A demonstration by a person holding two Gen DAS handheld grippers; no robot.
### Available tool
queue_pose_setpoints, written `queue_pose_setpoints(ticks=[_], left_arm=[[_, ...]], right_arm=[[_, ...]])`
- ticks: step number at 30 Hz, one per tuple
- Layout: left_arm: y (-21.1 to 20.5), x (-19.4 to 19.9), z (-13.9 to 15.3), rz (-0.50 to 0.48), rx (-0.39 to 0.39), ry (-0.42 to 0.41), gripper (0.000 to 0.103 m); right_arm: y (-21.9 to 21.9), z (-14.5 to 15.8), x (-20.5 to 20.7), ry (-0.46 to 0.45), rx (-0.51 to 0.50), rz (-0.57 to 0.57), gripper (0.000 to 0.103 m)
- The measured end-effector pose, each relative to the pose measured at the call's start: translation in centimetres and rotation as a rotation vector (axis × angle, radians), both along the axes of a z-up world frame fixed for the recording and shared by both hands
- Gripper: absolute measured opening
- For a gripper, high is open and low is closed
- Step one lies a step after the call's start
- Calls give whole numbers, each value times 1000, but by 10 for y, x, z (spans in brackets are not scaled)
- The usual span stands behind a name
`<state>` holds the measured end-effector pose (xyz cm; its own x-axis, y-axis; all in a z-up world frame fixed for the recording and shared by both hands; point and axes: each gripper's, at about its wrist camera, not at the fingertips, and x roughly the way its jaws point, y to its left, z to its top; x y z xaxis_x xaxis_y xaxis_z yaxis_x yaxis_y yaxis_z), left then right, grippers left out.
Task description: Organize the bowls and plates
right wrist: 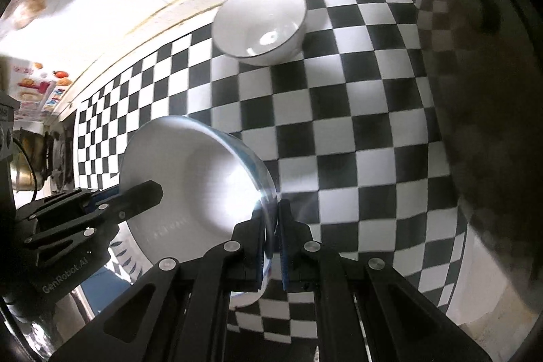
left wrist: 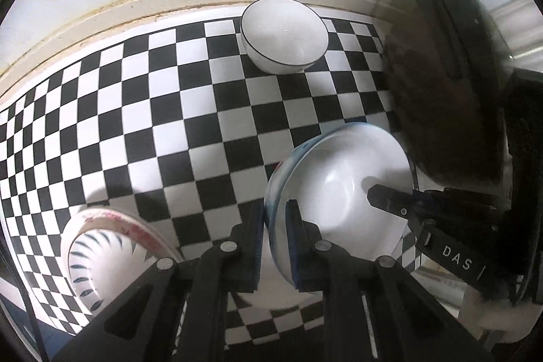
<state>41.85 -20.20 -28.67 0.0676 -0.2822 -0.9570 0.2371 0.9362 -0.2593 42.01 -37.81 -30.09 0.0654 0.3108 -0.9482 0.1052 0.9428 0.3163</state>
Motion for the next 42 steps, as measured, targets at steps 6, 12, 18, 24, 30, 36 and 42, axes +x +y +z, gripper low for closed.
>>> queue_pose_setpoints(ticks=[6, 12, 18, 24, 30, 36, 42], left_arm=[[15, -25, 3, 9, -18, 12, 11], [26, -42, -14, 11, -1, 45, 11], [31, -49, -40, 34, 15, 85, 11], [28, -52, -49, 19, 33, 94, 11], [25, -54, -57, 2, 51, 101, 11], [21, -55, -61, -6, 74, 94, 11], [21, -55, -66, 2, 76, 103, 11]], right_arm=[[12, 1, -31, 9, 30, 5, 8], [24, -22, -48, 49, 55, 9, 8], [34, -50, -57, 92, 46, 27, 8], [35, -65, -62, 117, 30, 34, 8], [34, -73, -62, 136, 27, 27, 8], [39, -79, -60, 154, 20, 29, 8], [41, -80, -58, 158, 14, 34, 10]])
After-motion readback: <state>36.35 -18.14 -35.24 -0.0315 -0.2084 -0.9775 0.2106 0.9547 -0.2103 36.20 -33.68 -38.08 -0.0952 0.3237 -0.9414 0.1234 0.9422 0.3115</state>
